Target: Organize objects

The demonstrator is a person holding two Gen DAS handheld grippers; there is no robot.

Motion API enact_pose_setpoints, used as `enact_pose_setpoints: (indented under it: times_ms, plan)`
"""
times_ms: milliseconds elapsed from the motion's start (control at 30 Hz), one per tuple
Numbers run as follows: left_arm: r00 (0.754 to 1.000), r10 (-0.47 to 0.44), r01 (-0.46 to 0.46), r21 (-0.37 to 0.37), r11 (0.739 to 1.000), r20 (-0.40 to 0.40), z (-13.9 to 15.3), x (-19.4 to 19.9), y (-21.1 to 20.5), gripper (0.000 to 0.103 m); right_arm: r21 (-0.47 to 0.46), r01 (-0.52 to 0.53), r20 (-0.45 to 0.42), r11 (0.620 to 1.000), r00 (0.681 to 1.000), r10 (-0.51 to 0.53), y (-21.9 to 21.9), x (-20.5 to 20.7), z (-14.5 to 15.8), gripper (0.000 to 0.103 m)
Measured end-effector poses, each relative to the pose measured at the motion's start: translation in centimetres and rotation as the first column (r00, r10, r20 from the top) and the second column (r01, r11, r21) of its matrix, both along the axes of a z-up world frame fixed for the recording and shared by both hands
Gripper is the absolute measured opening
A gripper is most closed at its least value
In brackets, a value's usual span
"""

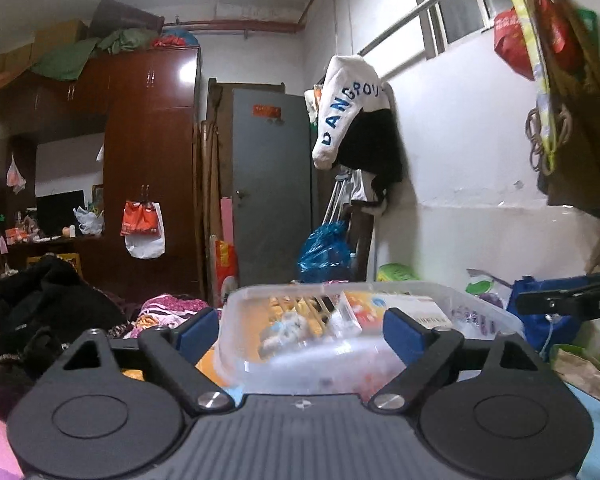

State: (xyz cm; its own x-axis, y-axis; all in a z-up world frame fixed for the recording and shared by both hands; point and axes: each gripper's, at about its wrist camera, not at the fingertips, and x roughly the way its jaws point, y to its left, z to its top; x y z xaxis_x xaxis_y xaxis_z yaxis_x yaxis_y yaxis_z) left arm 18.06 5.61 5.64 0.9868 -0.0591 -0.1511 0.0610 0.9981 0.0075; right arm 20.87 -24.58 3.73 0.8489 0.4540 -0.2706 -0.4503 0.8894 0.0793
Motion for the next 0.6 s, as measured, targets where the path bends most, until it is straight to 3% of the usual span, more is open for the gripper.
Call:
enact_pose_setpoints:
  times_ms: [67, 233, 300, 433, 500, 600]
  plan:
    - [1.0, 0.025, -0.025, -0.028, 0.999, 0.004, -0.9, -1.0, 0.0, 0.1, -0.009, 0.037, 0.025, 0.999, 0.999, -0.036, 0.0, -1.3, -0.6, 0.103]
    - [0.997, 0.072, -0.075, -0.092, 0.993, -0.026, -1.4, -1.9, 0.3, 0.1, -0.062, 0.091, 0.138, 0.994, 0.987, -0.082, 1.3, -5.4, -1.6, 0.103]
    - [0.995, 0.084, -0.089, -0.097, 0.991, -0.054, -1.6, -2.7, 0.4, 0.1, -0.062, 0.06, 0.12, 0.996, 0.991, -0.052, 1.5, -6.8, -1.6, 0.103]
    - [0.998, 0.056, -0.058, -0.137, 0.989, -0.022, -2.7, -5.6, 1.2, 0.1, -0.007, 0.003, 0.031, 1.0, 1.0, -0.003, 0.7, -8.8, -2.2, 0.103]
    - [0.999, 0.047, -0.048, -0.152, 0.987, -0.012, -3.4, -6.9, 1.2, 0.1, 0.038, -0.014, 0.044, 0.999, 0.999, 0.013, -0.2, -9.7, -3.1, 0.103]
    - [0.998, 0.059, -0.062, -0.103, 0.993, -0.027, -3.9, -7.8, 0.5, 0.101, 0.042, -0.023, 0.053, 0.999, 0.998, 0.02, -0.6, -10.0, -3.6, 0.103]
